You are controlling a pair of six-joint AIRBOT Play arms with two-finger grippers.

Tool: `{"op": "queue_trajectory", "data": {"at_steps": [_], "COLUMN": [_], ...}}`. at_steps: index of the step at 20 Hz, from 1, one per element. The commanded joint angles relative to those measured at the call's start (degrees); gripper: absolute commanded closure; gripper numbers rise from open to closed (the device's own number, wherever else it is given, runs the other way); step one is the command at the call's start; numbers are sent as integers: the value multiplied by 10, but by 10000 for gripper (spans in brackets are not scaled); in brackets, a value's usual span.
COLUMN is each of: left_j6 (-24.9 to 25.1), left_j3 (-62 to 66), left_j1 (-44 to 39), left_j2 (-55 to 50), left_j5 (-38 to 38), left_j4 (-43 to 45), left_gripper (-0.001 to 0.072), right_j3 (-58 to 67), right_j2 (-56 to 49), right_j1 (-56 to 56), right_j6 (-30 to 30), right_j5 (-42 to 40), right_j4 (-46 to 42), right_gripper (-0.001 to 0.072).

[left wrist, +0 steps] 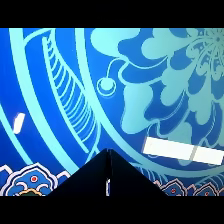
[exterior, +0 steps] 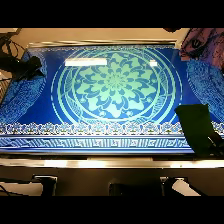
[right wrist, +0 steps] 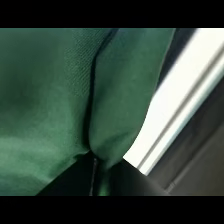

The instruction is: Fold the clothes and pants, and hang the long-sleeved shirts on hangers.

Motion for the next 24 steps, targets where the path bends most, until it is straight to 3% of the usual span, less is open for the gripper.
{"op": "queue_trajectory", "data": {"at_steps": [1,5,7,9,11,13,15,17,18,21,23,24], "left_j6": [0,0,0,0,0,0,0,0,0,5,53,85], "left_j3": [0,0,0,0,-5,-15,-22,-23,-23,-23,-23,-23], "left_j1": [0,0,0,0,0,0,0,0,0,0,-3,-7], "left_j2": [0,0,0,0,0,0,0,0,0,1,4,7], "left_j5": [0,0,0,0,0,0,0,0,0,0,9,21], "left_j4": [0,0,0,0,0,0,0,0,0,0,0,4], "left_gripper": [691,691,691,691,691,691,691,691,691,691,692,692], "right_j3": [-4,-4,-4,-3,1,19,45,68,80,108,128,135], "right_j2": [2,2,2,3,23,62,98,114,114,114,111,110], "right_j1": [0,0,0,0,0,0,0,0,0,13,86,141], "right_j6": [28,39,39,30,-27,-68,-109,-108,-110,-169,-223,-252], "right_j5": [-31,-57,-76,-99,-85,-33,9,15,17,66,97,118], "right_j4": [-21,-23,-21,-9,38,103,205,244,260,360,367,365], "right_gripper": [682,671,538,524,522,451,447,417,353,373,460,539]}}
